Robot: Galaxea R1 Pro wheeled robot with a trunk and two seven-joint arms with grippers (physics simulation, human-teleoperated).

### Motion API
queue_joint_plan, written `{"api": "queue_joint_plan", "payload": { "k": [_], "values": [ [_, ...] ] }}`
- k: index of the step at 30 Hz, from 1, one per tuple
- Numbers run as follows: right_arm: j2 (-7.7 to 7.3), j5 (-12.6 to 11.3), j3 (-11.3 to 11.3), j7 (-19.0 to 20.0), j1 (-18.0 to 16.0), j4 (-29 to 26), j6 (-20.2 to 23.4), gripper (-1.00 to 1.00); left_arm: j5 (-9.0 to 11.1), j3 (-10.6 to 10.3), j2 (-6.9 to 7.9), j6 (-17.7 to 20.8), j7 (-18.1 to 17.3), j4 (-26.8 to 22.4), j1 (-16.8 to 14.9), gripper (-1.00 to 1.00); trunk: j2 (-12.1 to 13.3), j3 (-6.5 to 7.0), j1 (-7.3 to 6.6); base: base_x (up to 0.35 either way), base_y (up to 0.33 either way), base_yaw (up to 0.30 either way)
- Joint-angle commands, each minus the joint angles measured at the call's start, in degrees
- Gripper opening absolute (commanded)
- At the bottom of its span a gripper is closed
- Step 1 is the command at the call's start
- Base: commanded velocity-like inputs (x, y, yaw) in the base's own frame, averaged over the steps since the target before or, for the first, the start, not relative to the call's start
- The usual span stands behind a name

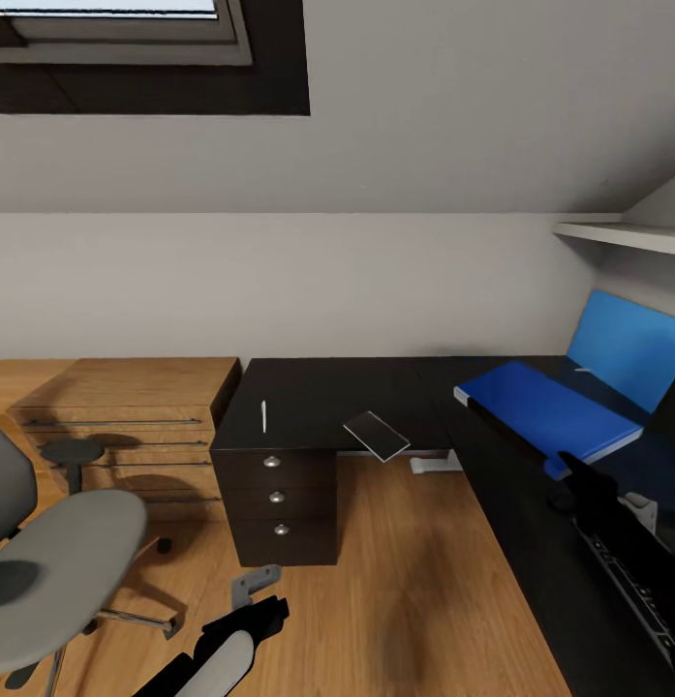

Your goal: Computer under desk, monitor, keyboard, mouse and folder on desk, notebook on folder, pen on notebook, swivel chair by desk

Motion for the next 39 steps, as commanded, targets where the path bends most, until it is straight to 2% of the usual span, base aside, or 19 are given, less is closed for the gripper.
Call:
{"api": "queue_joint_plan", "payload": {
  "k": [1, 8, 11, 13, 14, 15, 17, 20, 21, 23, 24, 27, 28, 29, 32, 39],
  "values": [
    [0.02, -0.61, -0.01, -0.5, -0.05, 0.02, 0.19, -1.0, 0.17, -0.12, 0.05, 0.19, 0.34, -0.09, -0.07, 1.0, -0.05, -0.07, 0.0, 0.0, 0.0, 0.0],
    [0.93, -0.61, 0.42, -0.32, -0.13, 0.77, -0.48, -1.0, 0.21, -0.32, -0.03, 0.19, 0.27, 0.72, -0.07, 1.0, -0.05, -0.07, 0.0, 0.0, 0.0, 0.0],
    [1.64, -0.46, 0.98, -0.39, -0.69, 3.85, -3.91, -1.0, 0.19, -0.34, -0.03, 0.19, 0.26, 0.9, -0.07, 1.0, -0.05, -0.07, 0.0, 0.0, 0.0, 0.0],
    [2.2, 0.03, 2.87, -0.41, -2.54, 6.31, -6.8, -1.0, 0.22, -0.39, -0.08, 0.19, 0.26, 1.14, -0.07, 1.0, -0.05, -0.07, 0.0, 0.0, 0.0, 0.0],
    [2.6, 0.81, 5.16, -0.42, -4.74, 8.38, -9.24, -1.0, 0.22, -0.44, -0.3, 0.19, 0.25, 1.51, -0.07, 1.0, -0.05, -0.07, 0.0, 0.0, 0.0, 0.0],
    [2.78, 1.37, 6.42, -0.42, -6.05, 9.7, -10.65, -1.0, 0.21, -0.46, -0.47, 0.18, 0.25, 1.79, -0.07, 1.0, -0.05, -0.07, 0.0, 0.0, 0.0, 0.0],
    [3.21, 4.04, 10.87, -0.47, -11.77, 16.55, -17.6, -1.0, -0.04, -0.46, -1.4, 0.14, 0.25, 3.04, -0.07, 1.0, -0.05, -0.07, 0.0, 0.0, 0.0, 0.0],
    [3.84, 6.61, 13.87, -0.53, -20.1, 27.85, -28.5, -1.0, -2.12, -0.23, -1.96, 0.11, 0.25, 3.84, -0.07, 1.0, -0.05, -0.07, 0.0, 0.0, 0.0, 0.0],
    [4.13, 6.82, 14.1, -0.53, -21.4, 29.44, -29.84, -1.0, -2.57, -0.17, -2.0, 0.11, 0.25, 3.9, -0.07, 1.0, -0.05, -0.07, 0.0, 0.0, 0.0, 0.0],
    [5.84, 7.36, 14.61, -0.52, -25.63, 33.65, -33.2, -1.0, -3.79, 0.07, -2.09, 0.09, 0.25, 4.04, -0.07, 1.0, -0.05, -0.07, 0.0, 0.0, 0.0, 0.0],
    [6.3, 7.42, 14.67, -0.52, -26.31, 34.24, -33.7, -1.0, -3.97, 0.11, -2.1, 0.07, 0.25, 4.06, -0.07, 1.0, -0.05, -0.07, 0.0, 0.0, 0.0, 0.0],
    [8.94, 7.34, 14.56, -0.52, -28.33, 36.01, -35.25, -1.0, -4.48, 0.22, -2.14, 0.03, 0.29, 4.07, -0.07, 1.0, -0.05, -0.07, 0.0, 0.0, 0.0, 0.0],
    [10.49, 7.21, 14.39, -0.51, -28.76, 36.66, -35.58, -1.0, -4.58, 0.3, -2.14, 0.02, 0.32, 3.93, -0.07, 1.0, -0.05, -0.07, 0.0, 0.0, 0.0, 0.0],
    [11.32, 7.18, 14.28, -0.51, -28.86, 36.86, -35.65, -1.0, -4.62, 0.35, -2.11, 0.02, 0.33, 3.84, -0.07, 1.0, -0.05, -0.07, 0.0, 0.0, 0.0, 0.0],
    [12.65, 7.19, 14.07, -0.43, -28.99, 38.12, -35.71, -1.0, -4.66, 0.45, -2.07, 0.02, 0.34, 3.76, -0.07, 1.0, -0.05, -0.07, 0.0, 0.0, 0.0, 0.0],
    [12.97, 6.97, 13.72, -0.01, -29.04, 40.07, -35.72, -1.0, -4.73, 0.28, -2.17, 0.02, 0.42, 3.8, -0.07, 1.0, -0.05, -0.07, 0.0, 0.12, 0.0, 0.0]
  ]
}}
